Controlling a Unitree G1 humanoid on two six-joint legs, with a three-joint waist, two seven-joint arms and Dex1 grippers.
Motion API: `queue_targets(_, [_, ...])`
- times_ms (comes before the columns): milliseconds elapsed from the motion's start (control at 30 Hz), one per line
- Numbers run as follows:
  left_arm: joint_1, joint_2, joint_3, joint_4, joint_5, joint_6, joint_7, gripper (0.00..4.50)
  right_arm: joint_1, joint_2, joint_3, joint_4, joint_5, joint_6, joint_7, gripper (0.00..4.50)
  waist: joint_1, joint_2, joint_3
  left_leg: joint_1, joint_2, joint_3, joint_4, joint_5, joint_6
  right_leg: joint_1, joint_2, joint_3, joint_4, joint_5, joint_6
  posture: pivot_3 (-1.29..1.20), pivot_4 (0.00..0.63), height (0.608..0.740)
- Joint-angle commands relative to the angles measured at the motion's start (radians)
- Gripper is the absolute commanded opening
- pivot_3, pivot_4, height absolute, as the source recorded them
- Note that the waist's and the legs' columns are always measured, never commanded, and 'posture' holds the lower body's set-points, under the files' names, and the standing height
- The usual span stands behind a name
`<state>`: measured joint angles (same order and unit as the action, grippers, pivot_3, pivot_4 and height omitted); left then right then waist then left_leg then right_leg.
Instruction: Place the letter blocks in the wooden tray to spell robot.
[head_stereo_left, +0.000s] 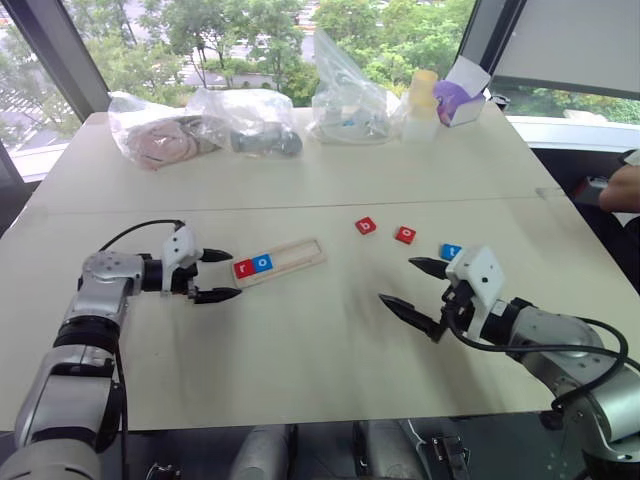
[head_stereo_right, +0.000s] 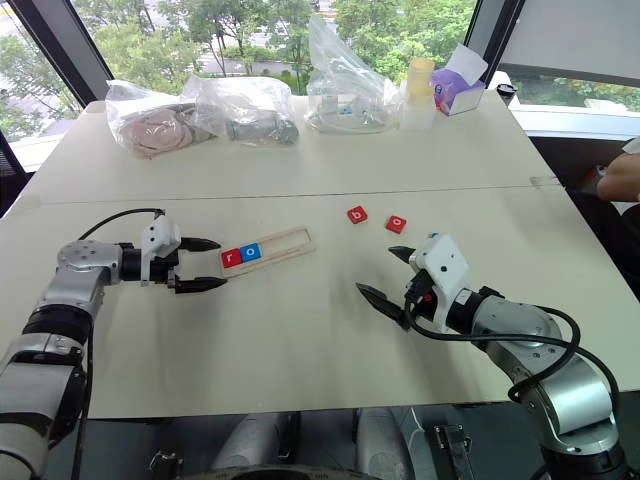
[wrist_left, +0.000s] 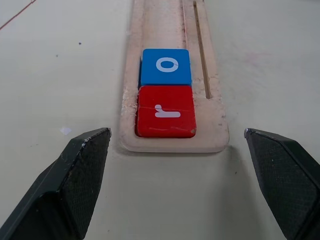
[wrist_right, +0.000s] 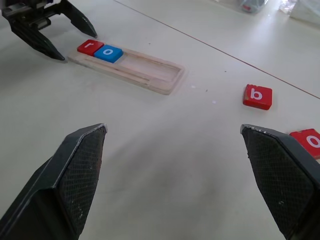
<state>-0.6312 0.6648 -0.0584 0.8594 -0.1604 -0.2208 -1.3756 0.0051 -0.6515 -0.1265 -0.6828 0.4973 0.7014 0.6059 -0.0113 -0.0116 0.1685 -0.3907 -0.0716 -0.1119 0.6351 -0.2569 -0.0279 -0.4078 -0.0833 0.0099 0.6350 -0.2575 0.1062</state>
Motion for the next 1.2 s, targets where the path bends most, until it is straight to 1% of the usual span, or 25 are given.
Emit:
queue_targets(33, [-0.027, 0.005, 0.007, 0.012, 0.019, -0.042, 0.006, 4.50, 0.003, -0.016, -0.021, -0.049, 0.014, -0.002, -0.004, 4.44, -0.001, 0.000, 0.000, 0.000, 0.000, 0.000, 0.000, 0.000, 0.000, 0.000, 0.000, 0.000, 0.000, 0.000, 0.000, 0.00, 0.150, 0.740])
queue_targets(333, [-0.063, -0.026, 0.003, 0.123, 0.077, -0.109, 0.080, 4.50, 0.007, -0.019, -0.025, -0.058, 0.006, -0.001, -0.013, 4.44, 0.001, 0.000, 0.000, 0.000, 0.000, 0.000, 0.005, 0.000, 0.000, 0.001, 0.000, 0.000, 0.004, 0.000, 0.000, 0.00, 0.150, 0.740])
queue_targets(500, [-0.075, -0.040, -0.006, 0.156, 0.087, -0.116, 0.078, 4.50, 0.008, -0.021, -0.025, -0.062, 0.004, -0.001, -0.017, 4.44, 0.002, 0.000, 0.000, 0.000, 0.000, -0.001, 0.012, 0.000, 0.000, 0.002, 0.000, 0.000, 0.011, 0.000, 0.000, 0.00, 0.150, 0.740])
queue_targets(667, [-0.086, -0.064, -0.023, 0.193, 0.106, -0.113, 0.066, 4.50, 0.010, -0.027, -0.028, -0.064, 0.002, -0.002, -0.019, 4.44, 0.004, 0.000, -0.001, 0.001, 0.000, -0.001, 0.013, 0.000, 0.000, 0.003, 0.000, 0.000, 0.011, 0.000, 0.000, 0.00, 0.150, 0.740])
queue_targets(967, [-0.102, -0.074, -0.030, 0.230, 0.122, -0.137, 0.053, 4.50, 0.013, -0.032, -0.028, -0.074, 0.011, 0.005, -0.029, 4.44, 0.013, 0.000, -0.001, 0.001, -0.001, -0.001, 0.013, 0.000, 0.000, 0.003, 0.000, 0.000, 0.011, 0.000, 0.000, 0.00, 0.150, 0.740])
queue_targets(1000, [-0.104, -0.075, -0.029, 0.234, 0.124, -0.142, 0.054, 3.94, 0.013, -0.031, -0.027, -0.075, 0.011, 0.005, -0.031, 4.50, 0.015, 0.000, -0.001, 0.001, -0.001, -0.001, 0.013, 0.000, 0.000, 0.003, 0.000, 0.000, 0.011, 0.000, 0.000, 0.00, 0.150, 0.740])
queue_targets(1033, [-0.105, -0.077, -0.028, 0.237, 0.125, -0.147, 0.054, 3.64, 0.014, -0.031, -0.027, -0.076, 0.011, 0.005, -0.032, 4.50, 0.018, 0.000, -0.001, 0.001, -0.001, -0.001, 0.013, 0.000, 0.000, 0.003, 0.000, 0.000, 0.011, 0.000, 0.000, 0.00, 0.150, 0.740])
queue_targets(1067, [-0.107, -0.078, -0.027, 0.241, 0.126, -0.151, 0.054, 3.22, 0.014, -0.031, -0.026, -0.077, 0.012, 0.006, -0.034, 4.50, 0.019, 0.000, -0.001, 0.001, -0.001, -0.001, 0.013, 0.000, 0.000, 0.003, 0.000, 0.000, 0.011, 0.000, 0.000, 0.00, 0.150, 0.740])
queue_targets(1100, [-0.108, -0.080, -0.027, 0.243, 0.125, -0.153, 0.044, 3.11, 0.014, -0.030, -0.026, -0.077, 0.012, 0.006, -0.035, 4.50, 0.021, 0.000, -0.001, 0.001, -0.001, -0.001, 0.013, 0.000, 0.000, 0.003, 0.000, 0.000, 0.011, 0.000, 0.000, 0.00, 0.150, 0.740])
queue_targets(1200, [-0.108, -0.084, -0.026, 0.243, 0.122, -0.158, 0.025, 3.11, 0.014, -0.031, -0.025, -0.077, 0.014, 0.006, -0.036, 4.50, 0.022, 0.000, -0.001, 0.001, -0.001, -0.001, 0.013, 0.000, 0.000, 0.003, 0.000, 0.000, 0.011, 0.000, 0.000, 0.00, 0.150, 0.740])
